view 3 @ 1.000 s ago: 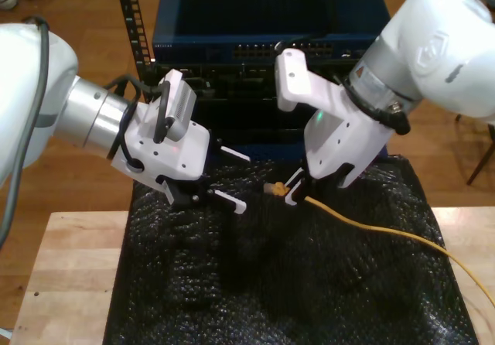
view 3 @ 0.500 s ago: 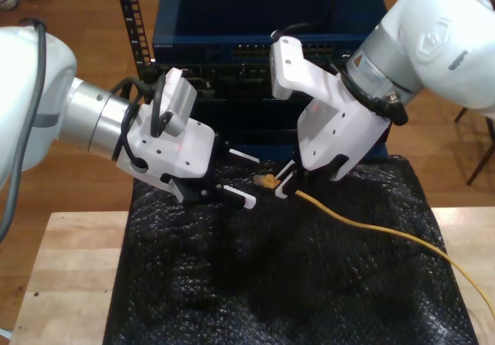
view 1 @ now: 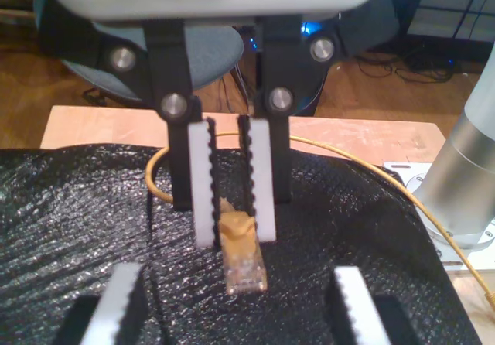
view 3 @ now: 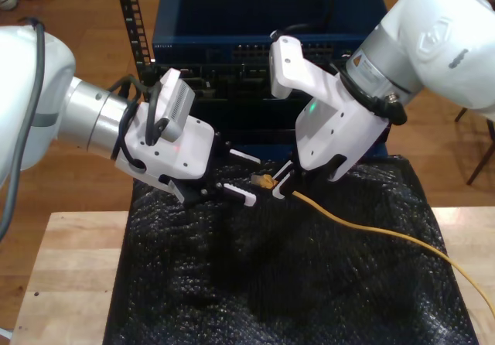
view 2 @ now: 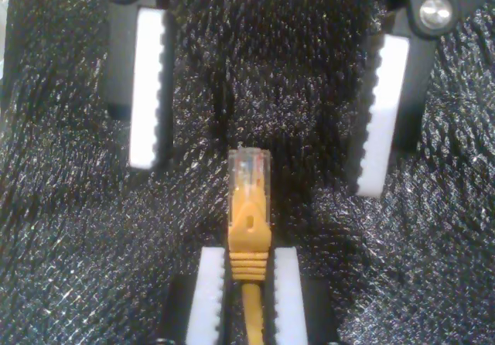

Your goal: Grab the cable and plug it in

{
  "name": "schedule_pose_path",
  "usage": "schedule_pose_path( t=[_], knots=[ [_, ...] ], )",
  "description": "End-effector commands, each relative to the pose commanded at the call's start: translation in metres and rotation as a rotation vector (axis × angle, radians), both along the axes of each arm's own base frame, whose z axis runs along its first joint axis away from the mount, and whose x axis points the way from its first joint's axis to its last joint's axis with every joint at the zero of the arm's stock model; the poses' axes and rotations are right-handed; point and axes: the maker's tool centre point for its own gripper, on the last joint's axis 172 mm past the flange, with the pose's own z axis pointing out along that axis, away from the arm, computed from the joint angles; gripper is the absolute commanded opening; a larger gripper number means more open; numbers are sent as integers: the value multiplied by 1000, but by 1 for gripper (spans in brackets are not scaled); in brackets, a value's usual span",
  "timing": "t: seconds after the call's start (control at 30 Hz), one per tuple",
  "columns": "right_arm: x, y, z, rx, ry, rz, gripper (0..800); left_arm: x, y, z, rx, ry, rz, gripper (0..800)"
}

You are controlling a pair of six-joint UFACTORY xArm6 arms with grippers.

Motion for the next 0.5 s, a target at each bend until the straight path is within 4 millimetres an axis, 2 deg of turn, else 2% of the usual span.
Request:
schedule_pose_path(
  t=[0.07,0.3,0.5],
  knots=[
    [0,0,0,0,-1,-1,6,0,0,1,0,-3,-1,502],
    [1,0,-1,-1,2,-1,6,1,-1,2,-7,-2,4,363],
    [1,0,-1,-1,0,-2,6,3,-2,4,-16,-3,10,313]
  ],
)
